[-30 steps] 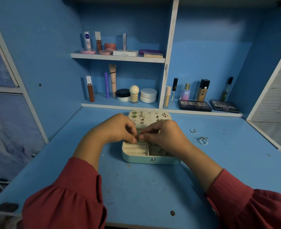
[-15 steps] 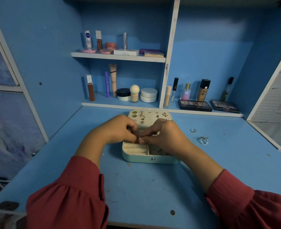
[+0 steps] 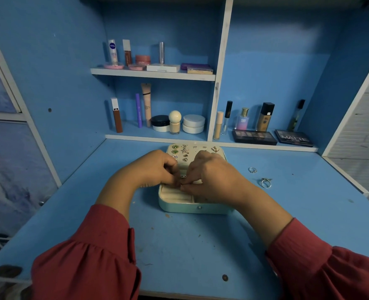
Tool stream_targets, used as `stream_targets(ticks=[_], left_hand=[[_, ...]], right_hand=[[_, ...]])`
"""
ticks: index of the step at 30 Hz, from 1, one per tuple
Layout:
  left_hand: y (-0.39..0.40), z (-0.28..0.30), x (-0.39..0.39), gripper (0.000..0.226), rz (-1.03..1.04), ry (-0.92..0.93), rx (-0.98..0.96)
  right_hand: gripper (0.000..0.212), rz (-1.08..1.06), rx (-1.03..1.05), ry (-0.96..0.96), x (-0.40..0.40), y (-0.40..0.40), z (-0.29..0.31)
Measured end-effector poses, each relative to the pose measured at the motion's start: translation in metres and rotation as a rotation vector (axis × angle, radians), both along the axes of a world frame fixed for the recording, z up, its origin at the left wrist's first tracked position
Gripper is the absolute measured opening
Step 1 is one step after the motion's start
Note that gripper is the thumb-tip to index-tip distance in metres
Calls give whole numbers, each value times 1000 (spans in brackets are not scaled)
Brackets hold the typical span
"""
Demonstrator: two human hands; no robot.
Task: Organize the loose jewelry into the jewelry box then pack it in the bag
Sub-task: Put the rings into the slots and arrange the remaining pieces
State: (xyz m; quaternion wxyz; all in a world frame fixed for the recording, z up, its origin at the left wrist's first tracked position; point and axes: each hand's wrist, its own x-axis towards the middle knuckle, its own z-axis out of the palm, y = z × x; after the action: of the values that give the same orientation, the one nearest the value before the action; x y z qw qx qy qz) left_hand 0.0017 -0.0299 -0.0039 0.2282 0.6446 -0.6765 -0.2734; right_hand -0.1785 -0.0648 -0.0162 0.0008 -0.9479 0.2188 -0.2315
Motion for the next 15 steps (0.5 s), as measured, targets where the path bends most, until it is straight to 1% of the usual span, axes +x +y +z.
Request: stream_targets(ticks=[2,4,7,10,12,15], left_hand=[[0,0,0,24,5,2,-8],[0,1,-1,23,3,4,-9],[0,1,-1,20,-10,-2,-2],[3,4,1,15,-24,29,9],[6,6,4,13,-27,72,10],[9,9,5,11,-49,54,31]], right_hand=[[22,-60,-5,8,-4,-1,1],[24,-94,33,22,-7,-2,2],[13,-120,175,-20,-8,-4,0],[12,-136,334,-92,-8,-6,-3],[11,-141,389,-121,-7,-8,-4],[9,-139,437,-145,-6,-7,-4]])
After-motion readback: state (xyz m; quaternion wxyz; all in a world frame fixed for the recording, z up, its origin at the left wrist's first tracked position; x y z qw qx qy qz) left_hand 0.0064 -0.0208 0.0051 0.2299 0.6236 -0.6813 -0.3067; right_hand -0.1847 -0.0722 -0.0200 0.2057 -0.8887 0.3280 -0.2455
